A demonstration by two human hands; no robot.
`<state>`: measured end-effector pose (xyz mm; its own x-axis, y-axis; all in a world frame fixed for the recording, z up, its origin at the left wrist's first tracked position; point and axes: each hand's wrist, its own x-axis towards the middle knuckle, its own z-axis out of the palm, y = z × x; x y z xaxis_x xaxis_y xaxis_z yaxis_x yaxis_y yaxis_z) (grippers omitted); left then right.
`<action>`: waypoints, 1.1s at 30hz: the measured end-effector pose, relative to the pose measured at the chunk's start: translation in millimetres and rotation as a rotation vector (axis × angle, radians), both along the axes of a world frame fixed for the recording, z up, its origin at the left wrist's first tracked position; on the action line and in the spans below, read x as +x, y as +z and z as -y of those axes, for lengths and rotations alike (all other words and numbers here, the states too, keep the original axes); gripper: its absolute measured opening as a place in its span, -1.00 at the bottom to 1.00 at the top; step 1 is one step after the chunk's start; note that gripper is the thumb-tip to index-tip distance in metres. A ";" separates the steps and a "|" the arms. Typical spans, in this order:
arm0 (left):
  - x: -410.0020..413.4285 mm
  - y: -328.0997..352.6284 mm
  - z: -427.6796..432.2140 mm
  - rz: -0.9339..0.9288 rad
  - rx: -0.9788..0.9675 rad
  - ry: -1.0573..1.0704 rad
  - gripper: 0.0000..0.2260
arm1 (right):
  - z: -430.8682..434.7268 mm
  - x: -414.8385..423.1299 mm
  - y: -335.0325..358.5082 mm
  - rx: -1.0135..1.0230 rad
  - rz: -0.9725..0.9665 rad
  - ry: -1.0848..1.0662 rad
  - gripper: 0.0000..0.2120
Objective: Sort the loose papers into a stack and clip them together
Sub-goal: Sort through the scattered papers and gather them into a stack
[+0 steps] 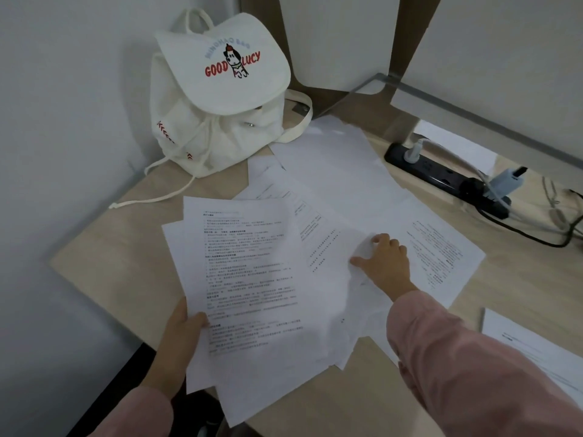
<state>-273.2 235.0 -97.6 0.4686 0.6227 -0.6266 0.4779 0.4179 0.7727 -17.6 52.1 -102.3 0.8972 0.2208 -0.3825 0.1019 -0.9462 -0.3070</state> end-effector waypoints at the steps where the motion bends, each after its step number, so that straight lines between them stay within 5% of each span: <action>1: 0.9 0.0 -0.5 0.000 -0.011 0.001 -0.65 | -0.3 0.8 -1.5 0.001 -0.002 -0.011 -0.41; 6: 0.7 -1.0 -4.3 0.027 -0.023 0.008 -0.77 | -0.6 5.3 -3.0 -0.004 -0.032 -0.008 -0.48; 14: 4.8 2.3 -4.2 0.049 0.029 -0.066 -0.80 | 36.2 14.7 71.4 0.551 0.211 -0.233 -0.86; 21: 22.3 10.3 10.8 0.082 0.002 -0.135 -0.79 | 110.4 12.5 121.1 1.070 -0.013 -0.632 -0.76; 33: 82.9 18.0 72.1 0.108 -0.285 -0.121 -0.74 | 112.6 -93.4 24.3 0.794 -0.308 -0.710 -0.86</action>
<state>-190.2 162.8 -79.5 0.6016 0.3654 -0.7103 0.4591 0.5696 0.6818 -111.1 -60.5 -78.1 0.8080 -0.0245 -0.5887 -0.5704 -0.2826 -0.7712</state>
